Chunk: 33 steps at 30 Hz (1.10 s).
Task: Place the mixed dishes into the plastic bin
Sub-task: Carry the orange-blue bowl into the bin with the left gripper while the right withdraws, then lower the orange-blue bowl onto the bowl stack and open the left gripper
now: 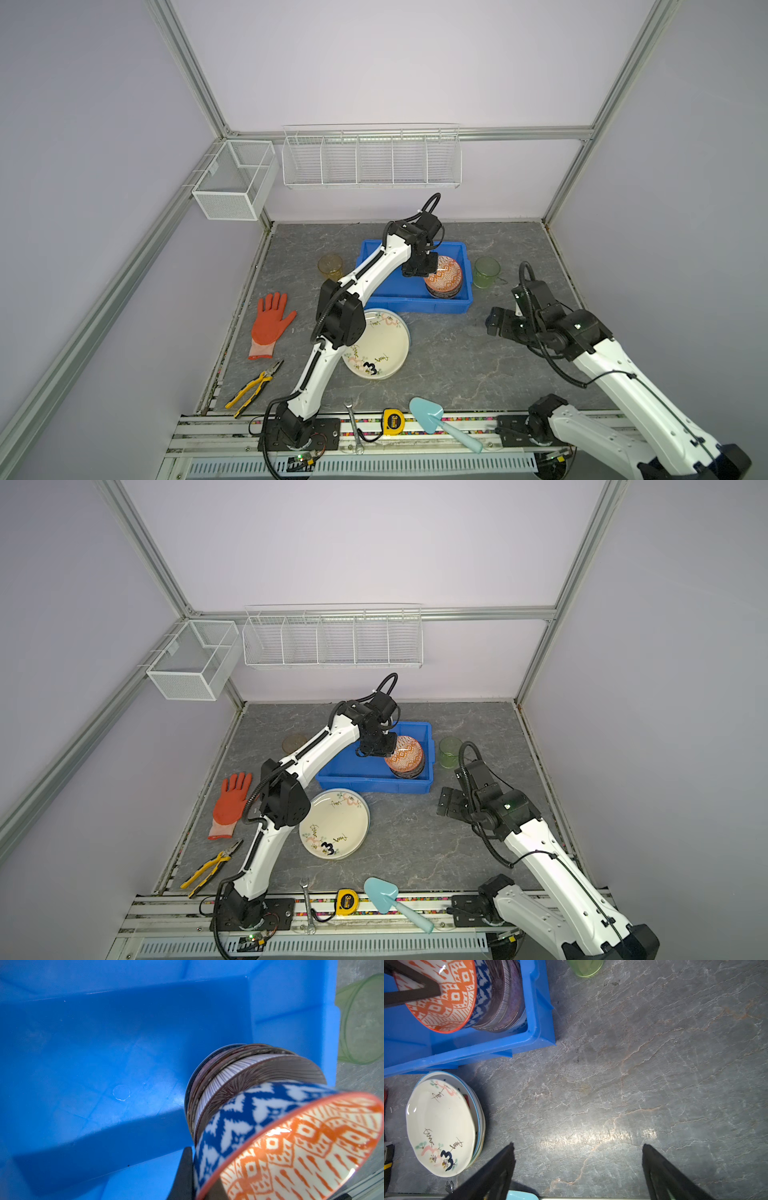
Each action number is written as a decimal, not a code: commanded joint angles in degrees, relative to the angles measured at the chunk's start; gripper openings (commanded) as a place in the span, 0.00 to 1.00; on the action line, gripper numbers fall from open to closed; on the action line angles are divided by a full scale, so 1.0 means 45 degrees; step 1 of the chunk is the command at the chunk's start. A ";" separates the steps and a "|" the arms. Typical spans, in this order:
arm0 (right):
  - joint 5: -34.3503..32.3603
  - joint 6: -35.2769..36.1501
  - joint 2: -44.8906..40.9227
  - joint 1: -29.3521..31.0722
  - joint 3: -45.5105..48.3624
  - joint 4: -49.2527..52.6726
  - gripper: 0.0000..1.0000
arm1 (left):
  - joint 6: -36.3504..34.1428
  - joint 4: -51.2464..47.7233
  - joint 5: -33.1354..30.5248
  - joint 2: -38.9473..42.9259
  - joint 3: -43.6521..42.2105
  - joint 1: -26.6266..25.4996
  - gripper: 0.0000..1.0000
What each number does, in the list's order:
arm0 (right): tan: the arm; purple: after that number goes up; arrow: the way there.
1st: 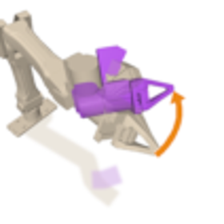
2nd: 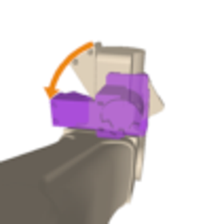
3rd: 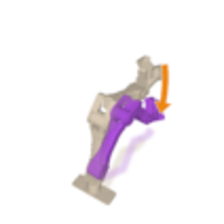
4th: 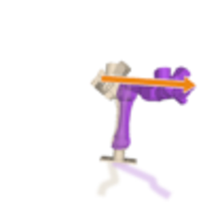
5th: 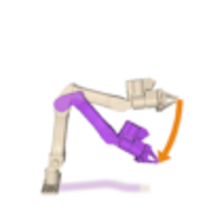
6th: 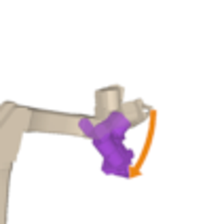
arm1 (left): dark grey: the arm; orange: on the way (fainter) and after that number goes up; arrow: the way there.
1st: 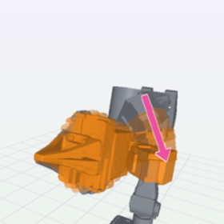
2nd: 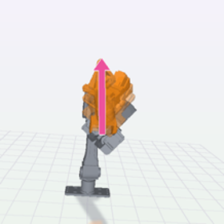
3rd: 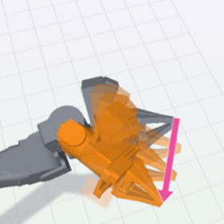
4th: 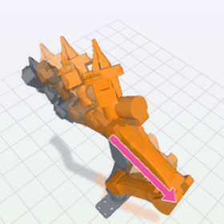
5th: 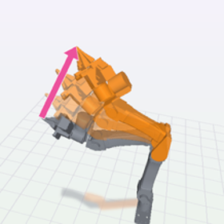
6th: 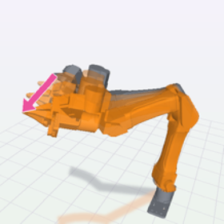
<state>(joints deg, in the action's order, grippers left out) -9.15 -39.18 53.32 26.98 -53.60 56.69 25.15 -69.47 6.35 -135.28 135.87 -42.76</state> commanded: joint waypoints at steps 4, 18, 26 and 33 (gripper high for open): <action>0.0099 -0.0073 0.0065 -0.0098 0.0272 -0.0168 0.96 | 0.0020 0.0211 0.0365 -0.0243 0.0450 0.0051 0.00; 0.0256 -0.0049 0.0261 -0.0151 0.0398 -0.0307 0.96 | 0.0835 0.1306 0.0468 -0.0177 0.0072 0.0089 0.00; 0.0372 0.0011 0.0522 -0.0156 0.0467 -0.0302 0.96 | 0.0999 0.1728 0.0803 -0.0137 -0.0551 0.0089 0.06; 0.0431 0.0025 0.0676 -0.0176 0.0428 -0.0811 0.96 | 0.1074 0.1995 0.1057 0.0003 -0.0923 0.0094 0.18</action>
<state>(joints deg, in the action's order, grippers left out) -7.66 -39.13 56.07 26.59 -52.58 54.28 29.50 -62.11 9.15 -136.18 132.55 -42.22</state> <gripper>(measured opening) 0.963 0.162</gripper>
